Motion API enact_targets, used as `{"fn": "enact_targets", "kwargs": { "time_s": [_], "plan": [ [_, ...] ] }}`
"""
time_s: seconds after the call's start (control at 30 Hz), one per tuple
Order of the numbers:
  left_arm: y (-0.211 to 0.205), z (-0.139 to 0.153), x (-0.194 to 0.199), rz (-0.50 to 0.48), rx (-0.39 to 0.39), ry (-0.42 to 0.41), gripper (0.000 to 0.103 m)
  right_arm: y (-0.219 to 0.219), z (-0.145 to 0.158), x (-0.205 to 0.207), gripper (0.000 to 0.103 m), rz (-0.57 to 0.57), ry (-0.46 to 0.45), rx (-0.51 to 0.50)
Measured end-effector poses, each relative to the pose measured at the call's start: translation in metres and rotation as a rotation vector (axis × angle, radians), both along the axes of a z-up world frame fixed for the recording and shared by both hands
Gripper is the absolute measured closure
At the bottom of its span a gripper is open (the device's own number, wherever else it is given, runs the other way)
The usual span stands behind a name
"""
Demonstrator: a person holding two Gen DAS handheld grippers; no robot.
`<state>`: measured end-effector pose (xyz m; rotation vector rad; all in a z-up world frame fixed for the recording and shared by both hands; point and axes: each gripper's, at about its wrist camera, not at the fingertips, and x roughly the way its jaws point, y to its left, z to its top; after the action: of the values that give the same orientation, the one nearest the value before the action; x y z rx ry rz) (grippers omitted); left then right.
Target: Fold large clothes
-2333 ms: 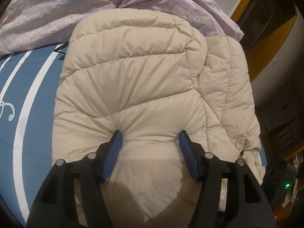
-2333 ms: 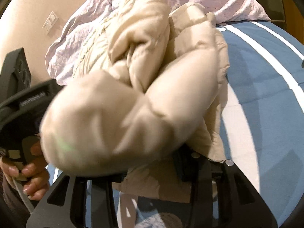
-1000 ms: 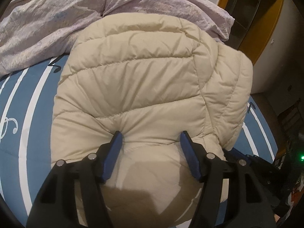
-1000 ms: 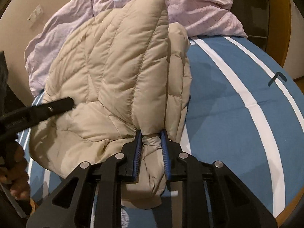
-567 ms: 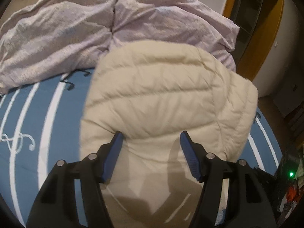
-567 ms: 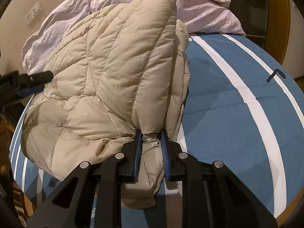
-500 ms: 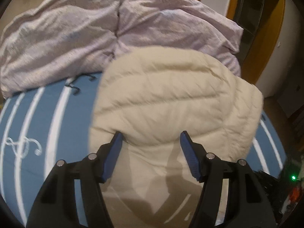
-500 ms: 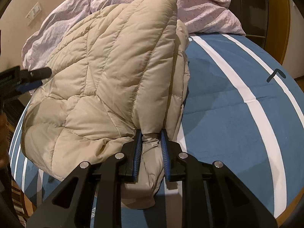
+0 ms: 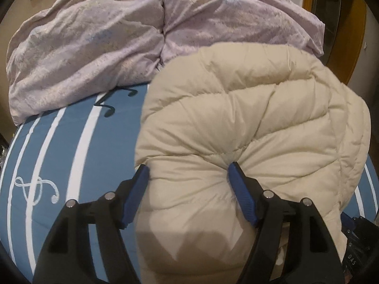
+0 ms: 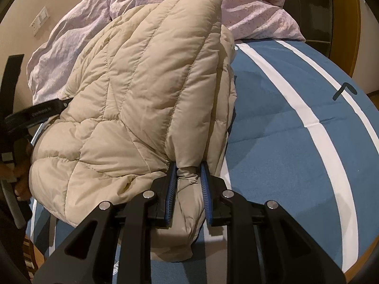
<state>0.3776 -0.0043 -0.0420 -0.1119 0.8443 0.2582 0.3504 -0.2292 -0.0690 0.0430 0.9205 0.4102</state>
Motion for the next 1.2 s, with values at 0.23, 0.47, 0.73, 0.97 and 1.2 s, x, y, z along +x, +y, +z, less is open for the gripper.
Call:
{"fn": "enact_targets", "kwargs": {
  "time_s": [0.23, 0.47, 0.73, 0.97, 1.2],
  "plan": [
    [-0.007, -0.004, 0.002, 0.0, 0.023, 0.004, 0.032, 0.0, 0.036, -0.004, 0.082, -0.021, -0.072, -0.023],
    [-0.007, -0.004, 0.002, 0.0, 0.021, 0.005, 0.032, 0.018, 0.089, 0.006, 0.08, 0.011, -0.173, 0.056],
    [-0.006, -0.004, 0.002, -0.003, 0.014, 0.001, 0.032, 0.057, 0.087, 0.046, 0.08, -0.013, -0.19, -0.014],
    [-0.004, -0.005, 0.004, -0.018, -0.005, -0.014, 0.032, 0.054, 0.055, 0.069, 0.08, -0.062, -0.15, -0.066],
    [-0.004, -0.008, 0.007, -0.027, -0.031, -0.024, 0.032, 0.06, 0.033, 0.077, 0.08, -0.066, -0.139, -0.115]
  ]
}}
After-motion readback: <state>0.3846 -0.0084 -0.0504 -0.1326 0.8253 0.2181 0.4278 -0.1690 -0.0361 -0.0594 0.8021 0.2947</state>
